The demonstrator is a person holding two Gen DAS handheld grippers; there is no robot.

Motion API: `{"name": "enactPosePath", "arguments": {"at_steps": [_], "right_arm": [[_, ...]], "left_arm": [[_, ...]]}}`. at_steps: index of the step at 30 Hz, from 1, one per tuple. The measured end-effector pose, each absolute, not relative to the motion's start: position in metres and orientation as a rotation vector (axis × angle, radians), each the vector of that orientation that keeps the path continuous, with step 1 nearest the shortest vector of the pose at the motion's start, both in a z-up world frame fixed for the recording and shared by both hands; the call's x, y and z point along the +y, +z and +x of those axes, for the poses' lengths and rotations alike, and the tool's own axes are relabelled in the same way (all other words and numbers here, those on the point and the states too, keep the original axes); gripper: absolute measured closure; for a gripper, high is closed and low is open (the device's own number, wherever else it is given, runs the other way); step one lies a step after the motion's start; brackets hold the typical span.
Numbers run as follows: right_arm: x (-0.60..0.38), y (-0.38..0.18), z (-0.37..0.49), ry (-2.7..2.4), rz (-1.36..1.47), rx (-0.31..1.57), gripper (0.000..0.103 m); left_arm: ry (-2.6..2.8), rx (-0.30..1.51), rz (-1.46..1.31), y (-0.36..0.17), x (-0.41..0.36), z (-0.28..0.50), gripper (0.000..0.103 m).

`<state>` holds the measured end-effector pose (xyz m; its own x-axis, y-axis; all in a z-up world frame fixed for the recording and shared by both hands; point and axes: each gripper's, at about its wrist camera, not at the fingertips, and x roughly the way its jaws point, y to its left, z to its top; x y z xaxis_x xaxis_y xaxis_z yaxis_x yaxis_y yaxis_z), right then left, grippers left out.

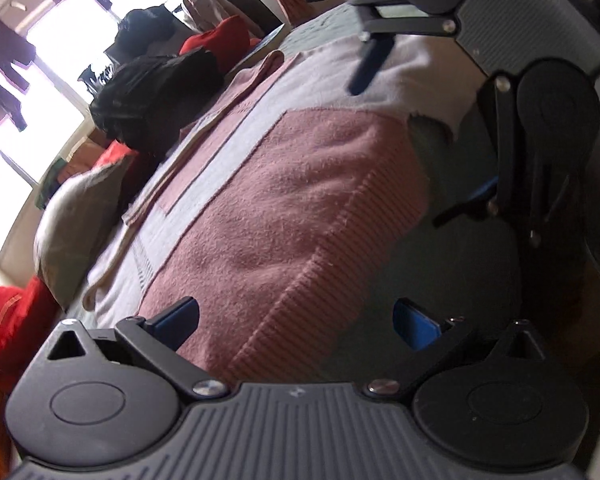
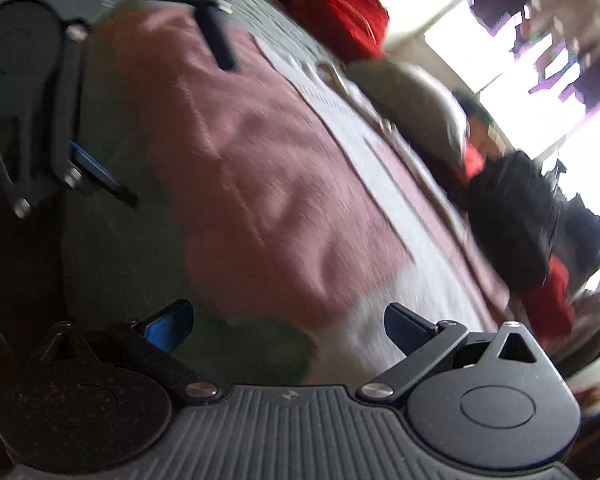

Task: Fold clothes

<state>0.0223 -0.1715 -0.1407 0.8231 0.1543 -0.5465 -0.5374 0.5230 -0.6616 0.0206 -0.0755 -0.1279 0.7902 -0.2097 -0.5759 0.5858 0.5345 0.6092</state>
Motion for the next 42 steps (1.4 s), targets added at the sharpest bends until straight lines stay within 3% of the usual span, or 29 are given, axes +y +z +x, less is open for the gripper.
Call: {"name": "enactPosePath", "arguments": {"at_steps": [6, 18, 31, 38, 42], "right_arm": [[-0.151, -0.159, 0.016, 0.373, -1.074, 0.324, 0.0], [-0.155, -0.13, 0.002, 0.207, -1.102, 0.123, 0.0], [-0.148, -0.136, 0.011, 0.241, -1.078, 0.176, 0.0], [-0.141, -0.128, 0.019, 0.151, -1.058, 0.125, 0.0], [-0.144, -0.122, 0.019, 0.129, -1.032, 0.105, 0.0]], "left_arm": [[-0.479, 0.441, 0.903, -0.131, -0.075, 0.022, 0.001], [-0.503, 0.365, 0.873, -0.118, -0.086, 0.02, 0.001], [-0.386, 0.276, 0.784, -0.09, -0.08, 0.03, 0.001], [-0.442, 0.316, 0.83, -0.104, -0.076, 0.025, 0.001], [-0.393, 0.246, 0.866, -0.112, -0.076, 0.024, 0.001]]}}
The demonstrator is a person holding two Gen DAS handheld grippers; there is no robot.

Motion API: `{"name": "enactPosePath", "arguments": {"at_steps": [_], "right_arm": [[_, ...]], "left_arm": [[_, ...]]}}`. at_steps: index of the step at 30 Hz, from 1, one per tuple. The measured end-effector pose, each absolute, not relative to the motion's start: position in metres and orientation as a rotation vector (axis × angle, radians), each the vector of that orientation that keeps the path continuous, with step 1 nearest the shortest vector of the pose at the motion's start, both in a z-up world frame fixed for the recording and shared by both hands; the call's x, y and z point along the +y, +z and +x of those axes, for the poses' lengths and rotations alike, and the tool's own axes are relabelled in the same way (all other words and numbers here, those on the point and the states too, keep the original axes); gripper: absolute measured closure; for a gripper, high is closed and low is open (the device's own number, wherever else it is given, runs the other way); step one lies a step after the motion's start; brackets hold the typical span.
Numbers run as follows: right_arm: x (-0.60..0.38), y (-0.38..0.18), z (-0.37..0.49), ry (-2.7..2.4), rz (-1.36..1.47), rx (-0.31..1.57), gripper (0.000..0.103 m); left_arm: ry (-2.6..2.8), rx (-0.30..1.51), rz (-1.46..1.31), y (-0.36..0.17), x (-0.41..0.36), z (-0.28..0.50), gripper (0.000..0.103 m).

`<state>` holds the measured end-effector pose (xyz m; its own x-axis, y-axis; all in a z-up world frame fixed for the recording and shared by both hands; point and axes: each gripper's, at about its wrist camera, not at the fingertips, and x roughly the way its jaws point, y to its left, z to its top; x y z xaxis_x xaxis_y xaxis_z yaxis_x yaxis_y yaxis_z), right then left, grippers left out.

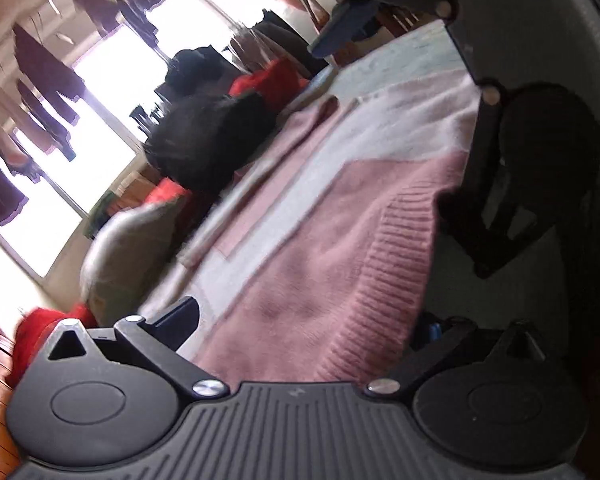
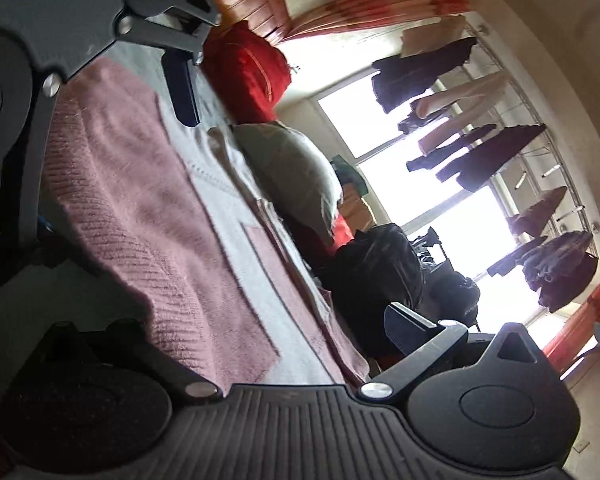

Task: Fold clothes

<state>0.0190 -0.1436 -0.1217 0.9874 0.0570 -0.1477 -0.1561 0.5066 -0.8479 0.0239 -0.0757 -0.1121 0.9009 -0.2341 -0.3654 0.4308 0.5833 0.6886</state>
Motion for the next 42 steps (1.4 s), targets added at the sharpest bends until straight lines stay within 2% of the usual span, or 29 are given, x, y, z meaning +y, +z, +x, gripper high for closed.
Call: {"name": "enactPosePath", "arguments": {"at_steps": [2, 19, 27, 36, 42], "right_arm": [[-0.145, -0.122, 0.019, 0.124, -1.021, 0.106, 0.0], [-0.197, -0.137, 0.032, -0.005, -0.983, 0.268, 0.0], [-0.176, -0.136, 0.043, -0.035, -0.98, 0.259, 0.0], [-0.195, -0.137, 0.045, -0.085, -0.95, 0.295, 0.0], [-0.187, -0.135, 0.052, -0.129, -0.987, 0.246, 0.0]], "left_arm": [[-0.336, 0.193, 0.876, -0.113, -0.078, 0.025, 0.001], [-0.201, 0.239, 0.967, -0.117, -0.058, 0.034, 0.0], [-0.205, 0.219, 0.997, -0.115, -0.076, 0.043, 0.0], [-0.145, 0.247, 1.021, -0.118, -0.058, 0.049, 0.0], [-0.113, 0.189, 1.04, -0.111, -0.067, 0.053, 0.0]]}}
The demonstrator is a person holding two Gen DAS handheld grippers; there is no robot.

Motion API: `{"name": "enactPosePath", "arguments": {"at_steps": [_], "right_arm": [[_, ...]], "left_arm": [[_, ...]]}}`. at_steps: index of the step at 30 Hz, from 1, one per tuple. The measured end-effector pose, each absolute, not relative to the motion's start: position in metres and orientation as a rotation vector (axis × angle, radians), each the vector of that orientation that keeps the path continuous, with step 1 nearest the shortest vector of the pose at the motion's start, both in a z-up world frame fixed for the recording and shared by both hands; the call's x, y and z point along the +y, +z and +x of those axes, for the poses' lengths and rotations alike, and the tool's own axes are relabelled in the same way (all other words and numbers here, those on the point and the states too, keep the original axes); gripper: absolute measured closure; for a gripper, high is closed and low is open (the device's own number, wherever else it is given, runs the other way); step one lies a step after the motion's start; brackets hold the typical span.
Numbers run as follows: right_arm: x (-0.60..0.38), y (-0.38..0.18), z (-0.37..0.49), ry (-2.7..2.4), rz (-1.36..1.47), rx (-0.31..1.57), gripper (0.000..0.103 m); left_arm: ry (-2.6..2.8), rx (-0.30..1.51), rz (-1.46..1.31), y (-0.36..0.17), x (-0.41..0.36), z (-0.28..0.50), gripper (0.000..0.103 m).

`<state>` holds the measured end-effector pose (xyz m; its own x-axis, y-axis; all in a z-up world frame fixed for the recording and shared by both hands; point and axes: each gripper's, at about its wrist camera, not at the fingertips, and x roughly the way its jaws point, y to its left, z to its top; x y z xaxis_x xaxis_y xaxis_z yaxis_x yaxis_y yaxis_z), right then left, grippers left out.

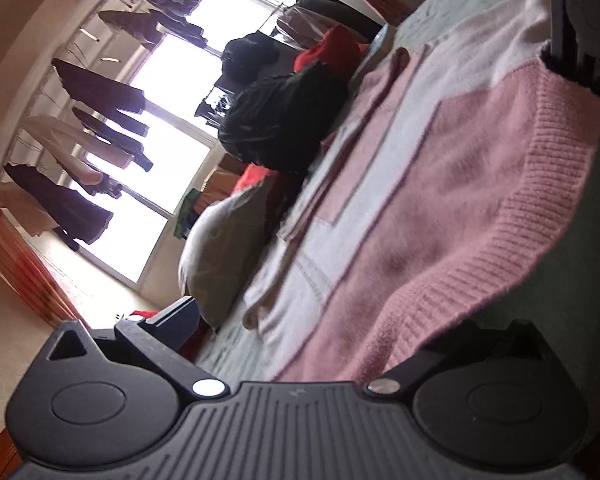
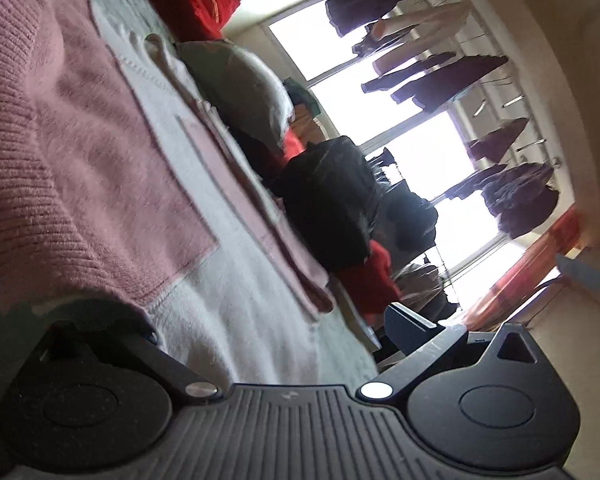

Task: Fold clothes

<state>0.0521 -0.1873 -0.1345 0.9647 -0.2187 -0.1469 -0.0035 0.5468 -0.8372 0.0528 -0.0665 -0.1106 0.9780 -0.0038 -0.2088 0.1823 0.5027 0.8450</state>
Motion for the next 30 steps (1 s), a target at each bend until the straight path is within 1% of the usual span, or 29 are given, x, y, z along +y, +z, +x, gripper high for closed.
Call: {"name": "enactPosePath", "arguments": {"at_steps": [17, 30], "right_arm": [[-0.191, -0.106, 0.082, -0.191, -1.032, 0.147, 0.0], [-0.193, -0.078, 0.137, -0.214, -1.04, 0.106, 0.0]], "left_arm": [[-0.072, 0.152, 1.017, -0.076, -0.059, 0.087, 0.0], [-0.048, 0.111, 0.991, -0.052, -0.057, 0.146, 0.0]]}}
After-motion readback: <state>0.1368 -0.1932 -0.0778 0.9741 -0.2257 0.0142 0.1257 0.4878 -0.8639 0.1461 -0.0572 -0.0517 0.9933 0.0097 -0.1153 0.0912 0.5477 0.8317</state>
